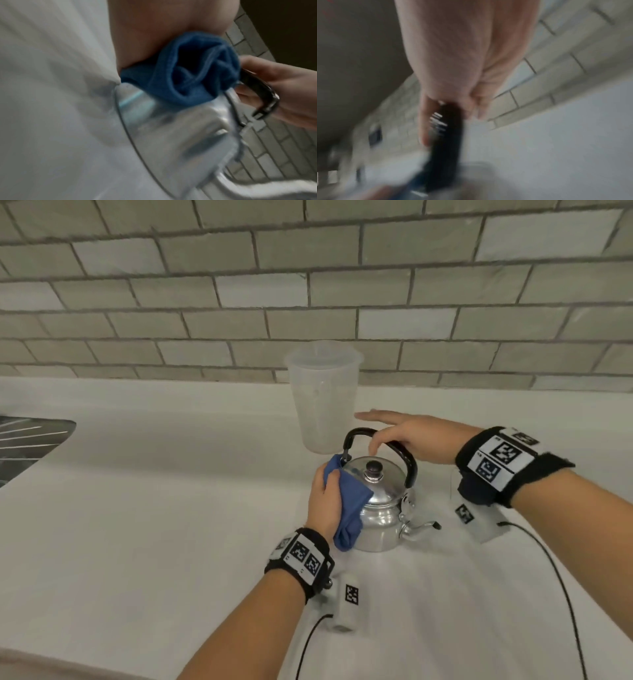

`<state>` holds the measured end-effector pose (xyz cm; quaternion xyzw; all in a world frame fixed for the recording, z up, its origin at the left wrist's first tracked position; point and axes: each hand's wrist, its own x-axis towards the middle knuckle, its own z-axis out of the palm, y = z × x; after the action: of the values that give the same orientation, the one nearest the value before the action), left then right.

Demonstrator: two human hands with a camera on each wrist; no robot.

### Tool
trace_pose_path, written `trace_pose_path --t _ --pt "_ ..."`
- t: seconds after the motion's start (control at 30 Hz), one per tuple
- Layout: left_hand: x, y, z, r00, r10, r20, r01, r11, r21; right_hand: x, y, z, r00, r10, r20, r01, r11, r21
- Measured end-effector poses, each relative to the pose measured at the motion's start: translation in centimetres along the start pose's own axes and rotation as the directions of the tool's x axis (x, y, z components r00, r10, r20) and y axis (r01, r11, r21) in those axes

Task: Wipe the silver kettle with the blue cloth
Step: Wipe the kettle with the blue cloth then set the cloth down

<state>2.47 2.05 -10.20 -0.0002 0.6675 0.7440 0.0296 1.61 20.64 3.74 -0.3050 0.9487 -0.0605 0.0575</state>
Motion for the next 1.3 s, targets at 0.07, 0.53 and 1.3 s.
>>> trace_pose_path --t 0.07,0.53,1.3 --pt "0.7 0.3 -0.1 0.999 -0.044 0.006 0.043 0.999 0.010 0.1 0.3 -0.5 0.994 -0.077 0.072 0.088 0.983 -0.161" --pt "-3.8 -1.8 1.5 0.946 0.193 -0.259 -0.211 0.977 -0.043 -1.8 -1.5 2.3 0.993 -0.026 -0.116 0.005 0.983 -0.183" --pt "2.1 0.7 -1.0 0.993 -0.108 0.049 0.102 0.988 0.116 -0.3 -3.3 1.4 0.993 0.053 -0.102 -0.073 0.975 -0.211"
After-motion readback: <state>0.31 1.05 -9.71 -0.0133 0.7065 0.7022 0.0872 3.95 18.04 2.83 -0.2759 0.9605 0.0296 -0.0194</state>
